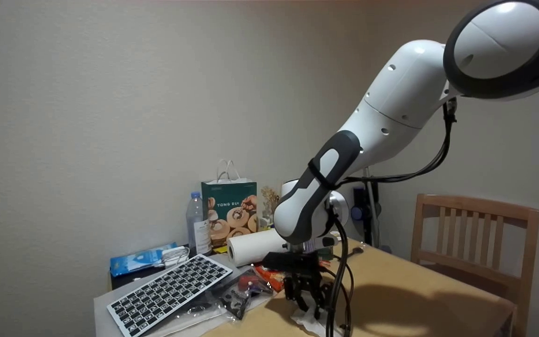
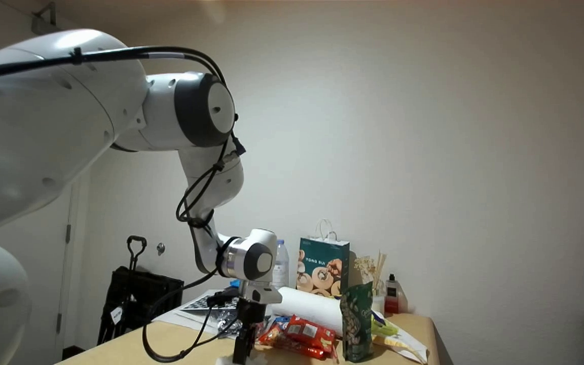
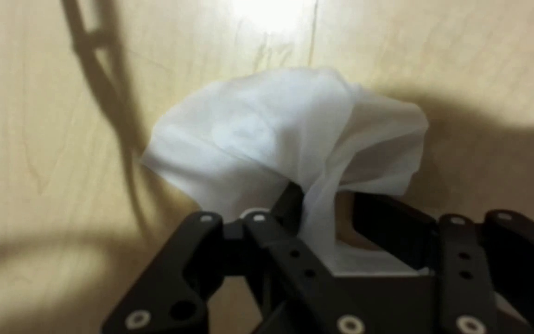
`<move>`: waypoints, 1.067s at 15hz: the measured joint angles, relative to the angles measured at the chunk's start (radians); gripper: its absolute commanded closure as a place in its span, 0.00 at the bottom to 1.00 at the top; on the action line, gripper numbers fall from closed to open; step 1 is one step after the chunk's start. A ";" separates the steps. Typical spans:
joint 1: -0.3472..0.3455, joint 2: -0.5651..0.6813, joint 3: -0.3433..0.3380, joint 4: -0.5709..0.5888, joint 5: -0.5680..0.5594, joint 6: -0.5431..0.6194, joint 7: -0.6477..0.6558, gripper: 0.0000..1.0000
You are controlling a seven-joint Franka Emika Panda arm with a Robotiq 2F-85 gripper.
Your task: Wipe the table with the napkin
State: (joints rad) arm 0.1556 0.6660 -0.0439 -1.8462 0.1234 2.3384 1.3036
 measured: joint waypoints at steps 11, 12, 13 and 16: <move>0.279 -0.099 -0.099 -0.139 -0.337 0.205 0.158 0.00; 0.294 -0.111 -0.109 -0.152 -0.366 0.216 0.182 0.00; 0.306 -0.123 -0.117 -0.163 -0.394 0.223 0.206 0.00; 0.331 -0.148 -0.138 -0.181 -0.470 0.228 0.278 0.00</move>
State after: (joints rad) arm 0.4864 0.5177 -0.1817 -2.0276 -0.3471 2.5667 1.5818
